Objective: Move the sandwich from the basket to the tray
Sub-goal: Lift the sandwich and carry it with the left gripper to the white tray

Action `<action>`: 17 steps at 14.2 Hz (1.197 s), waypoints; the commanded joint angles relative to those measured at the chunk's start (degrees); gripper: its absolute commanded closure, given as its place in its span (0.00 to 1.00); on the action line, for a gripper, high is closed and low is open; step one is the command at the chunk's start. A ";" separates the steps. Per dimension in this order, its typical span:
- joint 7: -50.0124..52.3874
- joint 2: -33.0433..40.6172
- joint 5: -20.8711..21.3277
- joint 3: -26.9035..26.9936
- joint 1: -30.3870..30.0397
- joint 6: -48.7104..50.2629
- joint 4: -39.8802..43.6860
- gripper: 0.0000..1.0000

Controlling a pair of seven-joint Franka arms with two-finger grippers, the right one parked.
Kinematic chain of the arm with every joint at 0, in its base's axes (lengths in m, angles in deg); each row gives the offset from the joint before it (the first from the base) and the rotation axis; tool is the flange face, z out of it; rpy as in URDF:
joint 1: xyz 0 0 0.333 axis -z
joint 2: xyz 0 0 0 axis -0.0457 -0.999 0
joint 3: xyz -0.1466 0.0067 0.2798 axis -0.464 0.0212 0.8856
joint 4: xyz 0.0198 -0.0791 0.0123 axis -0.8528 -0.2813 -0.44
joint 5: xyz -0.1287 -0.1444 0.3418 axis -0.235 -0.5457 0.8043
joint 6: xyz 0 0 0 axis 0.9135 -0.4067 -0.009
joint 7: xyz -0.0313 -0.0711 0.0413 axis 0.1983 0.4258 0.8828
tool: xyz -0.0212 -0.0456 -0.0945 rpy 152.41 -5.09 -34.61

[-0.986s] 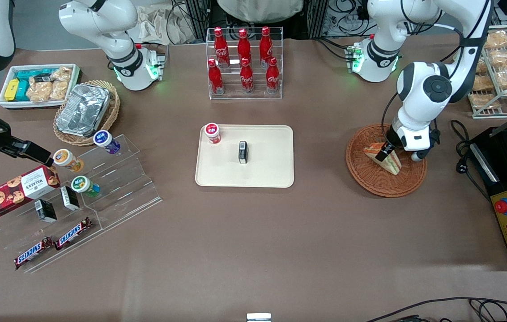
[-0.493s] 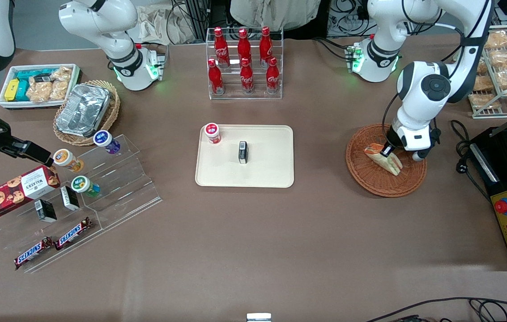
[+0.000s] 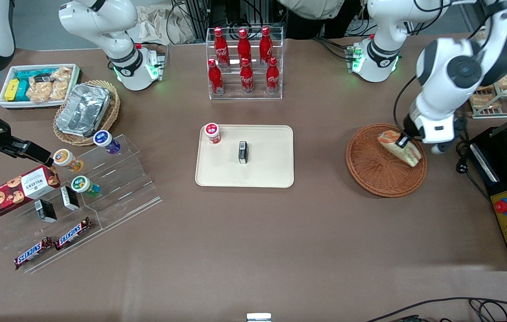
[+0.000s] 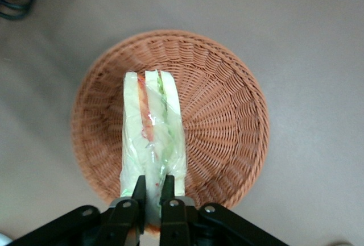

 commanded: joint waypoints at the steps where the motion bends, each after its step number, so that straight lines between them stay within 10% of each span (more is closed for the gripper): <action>1: -4.14 -1.05 -0.17 0.00 0.07 11.21 10.92 1.00; 17: -22.17 -1.66 -6.50 -5.26 1.39 23.63 20.27 1.00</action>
